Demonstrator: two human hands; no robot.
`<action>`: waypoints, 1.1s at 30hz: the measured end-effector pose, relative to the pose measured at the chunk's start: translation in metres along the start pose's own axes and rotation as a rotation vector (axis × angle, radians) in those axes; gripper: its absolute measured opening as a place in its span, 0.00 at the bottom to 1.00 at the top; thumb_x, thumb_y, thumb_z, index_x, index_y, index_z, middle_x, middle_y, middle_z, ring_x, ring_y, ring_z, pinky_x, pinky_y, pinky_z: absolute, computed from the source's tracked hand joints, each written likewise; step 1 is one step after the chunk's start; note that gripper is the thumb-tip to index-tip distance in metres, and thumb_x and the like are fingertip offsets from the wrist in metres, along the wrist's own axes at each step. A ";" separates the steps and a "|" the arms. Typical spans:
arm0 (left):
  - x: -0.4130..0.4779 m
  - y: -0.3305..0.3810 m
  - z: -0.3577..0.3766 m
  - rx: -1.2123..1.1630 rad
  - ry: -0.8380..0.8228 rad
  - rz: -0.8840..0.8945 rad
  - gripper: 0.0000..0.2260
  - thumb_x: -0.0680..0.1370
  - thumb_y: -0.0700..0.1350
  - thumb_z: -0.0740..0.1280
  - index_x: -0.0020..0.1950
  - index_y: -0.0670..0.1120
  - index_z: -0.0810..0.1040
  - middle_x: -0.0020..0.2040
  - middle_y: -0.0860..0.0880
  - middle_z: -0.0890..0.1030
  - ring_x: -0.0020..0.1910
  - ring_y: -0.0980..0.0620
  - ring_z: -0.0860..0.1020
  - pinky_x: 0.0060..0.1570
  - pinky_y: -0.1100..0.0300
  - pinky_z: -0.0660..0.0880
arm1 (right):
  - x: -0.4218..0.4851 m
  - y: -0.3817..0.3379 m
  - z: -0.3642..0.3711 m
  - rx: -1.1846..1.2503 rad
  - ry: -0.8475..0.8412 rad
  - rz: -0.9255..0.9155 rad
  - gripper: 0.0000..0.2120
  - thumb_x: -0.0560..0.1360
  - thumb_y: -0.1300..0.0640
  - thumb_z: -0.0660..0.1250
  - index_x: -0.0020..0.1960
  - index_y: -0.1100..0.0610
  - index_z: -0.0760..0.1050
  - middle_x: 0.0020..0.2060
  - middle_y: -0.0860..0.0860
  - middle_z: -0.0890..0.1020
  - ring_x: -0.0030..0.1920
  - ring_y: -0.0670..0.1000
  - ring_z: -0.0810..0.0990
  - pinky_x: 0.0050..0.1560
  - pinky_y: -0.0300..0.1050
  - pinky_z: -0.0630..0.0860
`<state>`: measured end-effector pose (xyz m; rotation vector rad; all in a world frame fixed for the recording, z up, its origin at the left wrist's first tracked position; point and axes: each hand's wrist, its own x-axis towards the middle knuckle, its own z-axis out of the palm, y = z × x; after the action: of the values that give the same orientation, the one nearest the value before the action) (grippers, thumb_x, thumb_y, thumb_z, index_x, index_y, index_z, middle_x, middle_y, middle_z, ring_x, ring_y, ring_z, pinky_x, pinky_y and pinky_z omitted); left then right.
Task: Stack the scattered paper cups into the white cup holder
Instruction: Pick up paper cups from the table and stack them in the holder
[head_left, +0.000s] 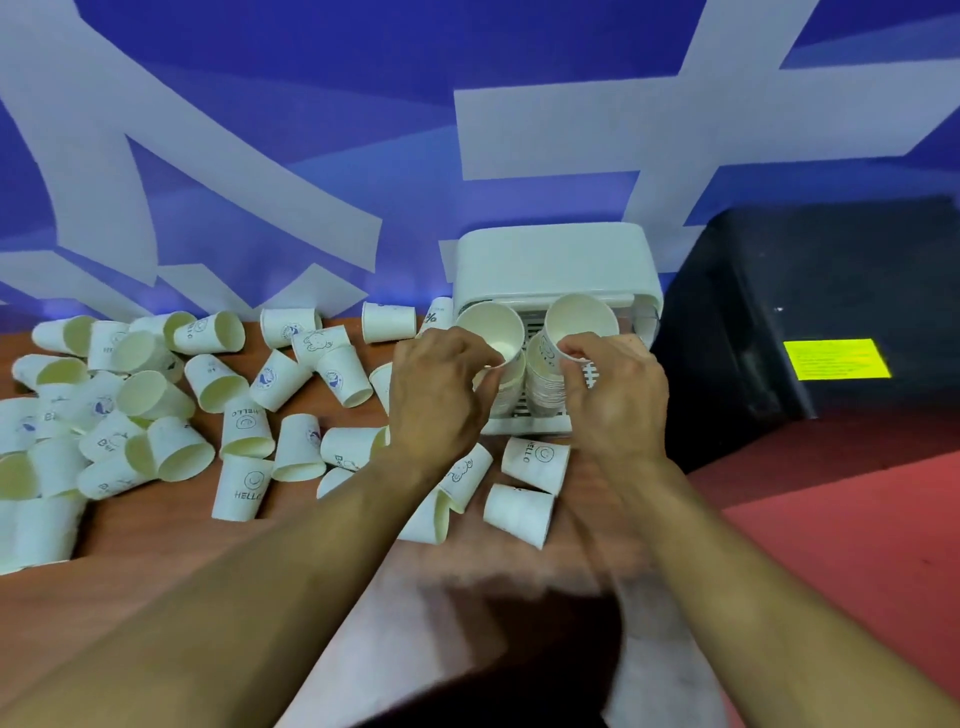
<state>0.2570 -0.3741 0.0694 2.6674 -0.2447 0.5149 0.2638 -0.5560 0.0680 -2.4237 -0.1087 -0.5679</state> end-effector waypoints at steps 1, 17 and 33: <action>0.000 0.000 0.003 0.007 -0.009 0.011 0.02 0.74 0.49 0.72 0.45 0.52 0.83 0.45 0.55 0.81 0.45 0.49 0.76 0.45 0.53 0.68 | 0.001 0.004 0.004 -0.011 -0.009 0.005 0.08 0.68 0.64 0.72 0.45 0.54 0.82 0.36 0.51 0.82 0.42 0.55 0.78 0.40 0.41 0.68; 0.004 -0.019 0.043 0.059 -0.243 0.007 0.07 0.79 0.50 0.67 0.47 0.51 0.84 0.46 0.53 0.83 0.45 0.48 0.77 0.43 0.55 0.65 | 0.001 0.033 0.042 -0.003 -0.313 0.035 0.04 0.73 0.58 0.71 0.47 0.54 0.83 0.38 0.51 0.84 0.43 0.56 0.78 0.42 0.49 0.74; 0.008 -0.016 0.054 0.090 -0.314 -0.099 0.07 0.79 0.49 0.67 0.51 0.51 0.84 0.51 0.51 0.83 0.52 0.47 0.76 0.47 0.54 0.65 | 0.005 0.040 0.059 -0.001 -0.439 0.227 0.07 0.75 0.51 0.67 0.51 0.46 0.82 0.45 0.50 0.83 0.49 0.50 0.78 0.43 0.39 0.64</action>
<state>0.2856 -0.3832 0.0213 2.8233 -0.1810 0.0751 0.2984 -0.5525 0.0060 -2.4802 -0.0151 0.0696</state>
